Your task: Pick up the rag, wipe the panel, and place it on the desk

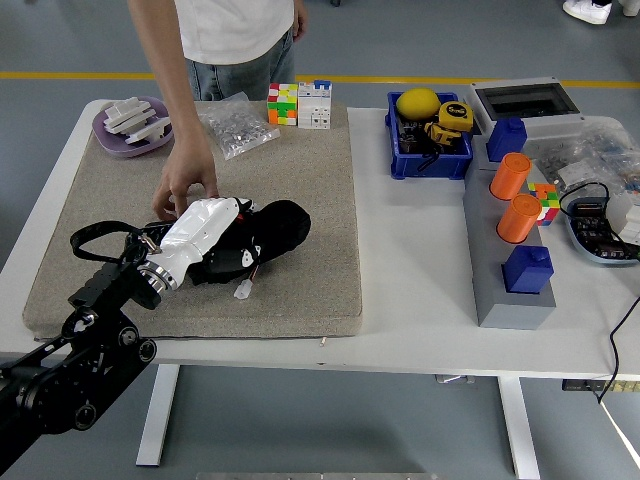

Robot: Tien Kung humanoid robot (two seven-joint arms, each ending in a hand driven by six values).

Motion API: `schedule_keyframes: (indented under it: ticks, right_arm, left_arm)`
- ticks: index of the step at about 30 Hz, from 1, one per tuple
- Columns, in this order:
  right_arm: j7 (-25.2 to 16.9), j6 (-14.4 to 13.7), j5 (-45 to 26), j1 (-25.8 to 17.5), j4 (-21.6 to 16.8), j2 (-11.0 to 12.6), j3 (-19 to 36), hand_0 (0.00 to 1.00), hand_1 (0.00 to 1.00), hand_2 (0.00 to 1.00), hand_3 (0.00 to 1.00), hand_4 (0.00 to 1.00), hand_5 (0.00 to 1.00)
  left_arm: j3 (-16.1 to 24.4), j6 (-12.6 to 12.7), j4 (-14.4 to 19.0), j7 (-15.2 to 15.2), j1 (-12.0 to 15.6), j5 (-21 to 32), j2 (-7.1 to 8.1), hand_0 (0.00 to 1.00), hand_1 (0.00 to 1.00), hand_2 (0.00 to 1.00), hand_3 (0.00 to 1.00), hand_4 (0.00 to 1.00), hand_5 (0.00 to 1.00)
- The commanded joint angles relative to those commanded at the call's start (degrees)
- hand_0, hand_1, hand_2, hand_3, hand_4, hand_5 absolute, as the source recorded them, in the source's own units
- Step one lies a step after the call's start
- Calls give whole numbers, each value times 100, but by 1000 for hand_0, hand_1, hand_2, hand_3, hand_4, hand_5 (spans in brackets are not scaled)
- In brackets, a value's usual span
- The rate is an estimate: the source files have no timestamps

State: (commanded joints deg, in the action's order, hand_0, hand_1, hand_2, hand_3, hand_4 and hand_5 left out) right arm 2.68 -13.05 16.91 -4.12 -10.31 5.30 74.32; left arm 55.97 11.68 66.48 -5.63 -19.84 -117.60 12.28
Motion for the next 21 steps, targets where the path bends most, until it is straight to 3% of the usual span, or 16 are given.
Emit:
schedule_keyframes:
  ticks: [21]
  right_arm:
    - [-4,-12,120,11,0,10,155,795,679,684,604,986,457]
  left_arm:
    - [885,51,67,-89,571,-258,488,286,338,543,485,409,2]
